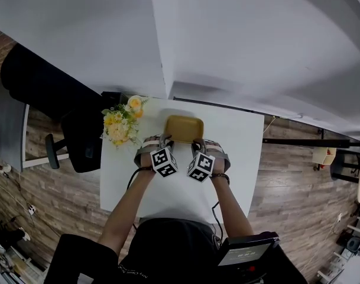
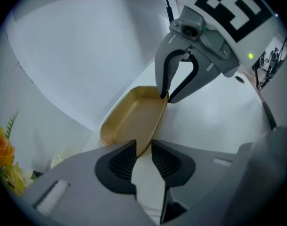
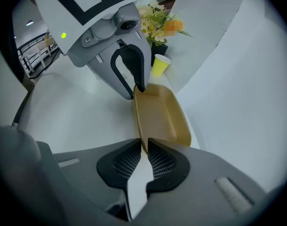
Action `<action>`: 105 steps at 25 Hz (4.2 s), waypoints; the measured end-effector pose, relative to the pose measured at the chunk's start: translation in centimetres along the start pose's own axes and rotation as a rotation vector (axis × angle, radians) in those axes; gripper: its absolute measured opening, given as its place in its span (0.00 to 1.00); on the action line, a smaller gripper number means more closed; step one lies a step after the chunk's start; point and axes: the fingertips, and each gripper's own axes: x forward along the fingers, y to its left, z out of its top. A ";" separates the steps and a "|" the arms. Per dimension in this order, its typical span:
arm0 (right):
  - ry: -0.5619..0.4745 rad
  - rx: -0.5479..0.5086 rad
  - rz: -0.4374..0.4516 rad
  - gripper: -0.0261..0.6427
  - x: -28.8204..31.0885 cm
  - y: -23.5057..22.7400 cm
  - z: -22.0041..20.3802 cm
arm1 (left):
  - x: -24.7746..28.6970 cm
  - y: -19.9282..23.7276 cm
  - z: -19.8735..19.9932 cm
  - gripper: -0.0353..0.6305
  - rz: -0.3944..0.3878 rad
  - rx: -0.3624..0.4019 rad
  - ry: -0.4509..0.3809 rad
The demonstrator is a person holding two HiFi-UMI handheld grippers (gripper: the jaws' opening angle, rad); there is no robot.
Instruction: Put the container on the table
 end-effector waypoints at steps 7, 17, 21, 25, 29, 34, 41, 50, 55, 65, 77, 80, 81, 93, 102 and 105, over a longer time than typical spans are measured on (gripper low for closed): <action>-0.025 0.034 -0.017 0.15 -0.9 0.9 -0.1 | -0.7 -0.7 -0.5 0.25 -0.005 -0.036 -0.023; -0.085 0.125 -0.048 0.16 -4.5 2.3 0.1 | -4.5 -2.6 -0.5 0.25 0.009 -0.112 -0.094; -0.108 0.142 -0.054 0.16 -6.0 3.4 0.4 | -6.4 -3.7 -0.4 0.24 0.021 -0.139 -0.122; -0.143 0.167 -0.063 0.15 -7.6 4.6 1.0 | -8.5 -4.7 -0.4 0.24 0.042 -0.158 -0.141; -0.181 0.184 -0.072 0.12 -9.2 5.6 1.6 | -10.2 -5.6 -0.2 0.24 0.064 -0.179 -0.161; -0.238 0.244 -0.084 0.09 -11.4 6.8 2.0 | -12.3 -6.6 0.4 0.23 0.064 -0.258 -0.223; -0.332 0.344 -0.097 0.06 -14.6 8.2 2.6 | -15.2 -7.7 1.7 0.18 0.067 -0.381 -0.345; -0.551 0.548 -0.161 0.06 -20.5 6.6 4.7 | -19.1 -6.4 2.0 0.13 0.146 -0.547 -0.483; -0.634 0.571 -0.199 0.06 -23.1 5.0 6.1 | -22.6 -4.5 3.4 0.11 0.216 -0.585 -0.580; -0.822 0.543 -0.252 0.06 -28.9 3.7 8.8 | -28.7 -2.8 5.7 0.11 0.274 -0.537 -0.715; -0.979 0.554 -0.374 0.06 -33.2 2.7 8.7 | -31.5 -4.1 7.8 0.08 0.251 -0.456 -0.898; -0.998 0.564 -0.357 0.06 -33.0 3.1 8.2 | -32.2 -4.3 8.0 0.08 0.259 -0.442 -0.957; -0.998 0.563 -0.352 0.06 -32.9 3.4 8.1 | -32.5 -4.4 8.1 0.08 0.260 -0.441 -0.976; -0.996 0.576 -0.333 0.06 -31.6 4.3 7.6 | -31.4 -5.4 6.9 0.07 0.263 -0.441 -1.003; -0.975 0.593 -0.294 0.06 -29.3 5.2 7.5 | -29.3 -6.3 5.9 0.07 0.238 -0.454 -0.982; -0.964 0.613 -0.282 0.06 -28.5 5.3 7.2 | -28.9 -6.6 5.7 0.07 0.223 -0.469 -0.968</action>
